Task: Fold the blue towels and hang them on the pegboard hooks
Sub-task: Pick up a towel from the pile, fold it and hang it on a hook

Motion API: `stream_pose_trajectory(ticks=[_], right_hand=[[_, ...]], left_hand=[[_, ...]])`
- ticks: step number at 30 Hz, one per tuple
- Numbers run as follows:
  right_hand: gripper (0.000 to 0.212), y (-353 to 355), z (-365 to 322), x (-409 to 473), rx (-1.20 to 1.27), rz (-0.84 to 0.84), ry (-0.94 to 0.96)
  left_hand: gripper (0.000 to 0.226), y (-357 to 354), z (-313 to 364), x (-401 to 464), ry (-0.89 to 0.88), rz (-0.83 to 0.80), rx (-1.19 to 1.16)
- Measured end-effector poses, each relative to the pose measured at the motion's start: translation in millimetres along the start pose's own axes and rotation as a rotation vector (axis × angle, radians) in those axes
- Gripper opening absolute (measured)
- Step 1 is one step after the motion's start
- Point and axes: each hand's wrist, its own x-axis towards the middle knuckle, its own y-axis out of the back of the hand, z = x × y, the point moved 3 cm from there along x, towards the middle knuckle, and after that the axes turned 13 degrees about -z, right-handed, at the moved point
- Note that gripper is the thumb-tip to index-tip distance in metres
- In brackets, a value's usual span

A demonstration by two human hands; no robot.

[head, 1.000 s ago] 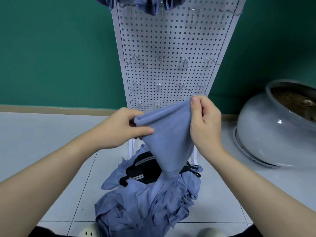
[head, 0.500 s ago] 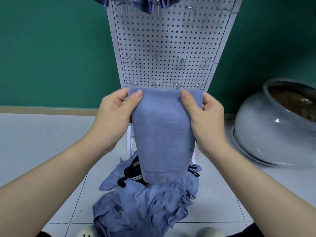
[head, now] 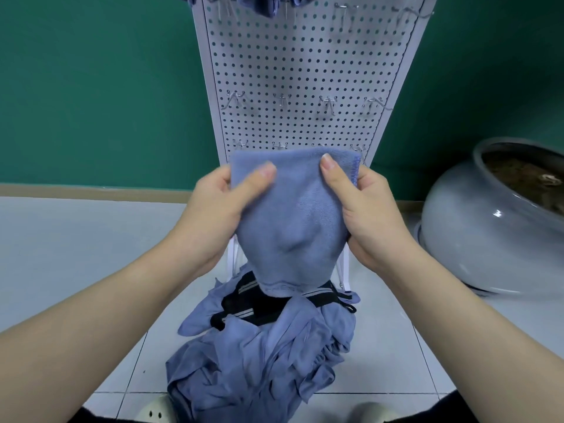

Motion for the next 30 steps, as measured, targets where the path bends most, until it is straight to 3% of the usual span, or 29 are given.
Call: stream_pose_trajectory(ticks=[2, 4, 11, 17, 22, 25, 30], right_hand=[[0.038, 1.3, 1.6, 0.2, -0.044, 0.014, -0.009], [0.037, 3.4, 5.8, 0.4, -0.085, 0.009, -0.035], [0.031, 0.2, 22.7, 0.1, -0.054, 0.038, -0.089], [0.059, -15.4, 34.0, -8.4, -0.107, 0.169, -0.053], [0.071, -14.9, 30.9, -5.1, -0.136, 0.217, -0.039], [0.062, -11.1, 27.0, -4.8, -0.192, 0.237, -0.019], [0.059, -8.5, 19.7, -6.8, -0.269, 0.199, 0.046]], left_hand=[[0.043, -5.0, -14.0, -1.7, 0.13, -0.049, 0.019], [0.04, -5.3, -21.9, -1.8, 0.151, 0.014, 0.046], [0.021, -6.5, -16.8, 1.0, -0.019, 0.268, 0.227], [0.019, -17.0, -20.3, -3.9, -0.073, 0.405, 0.388], [0.016, -36.4, -29.6, -11.7, -0.13, 0.312, 0.378], [0.012, -46.0, -31.9, -16.7, -0.151, 0.191, 0.367], [0.029, -56.6, -29.1, -19.2, -0.222, 0.058, 0.357]])
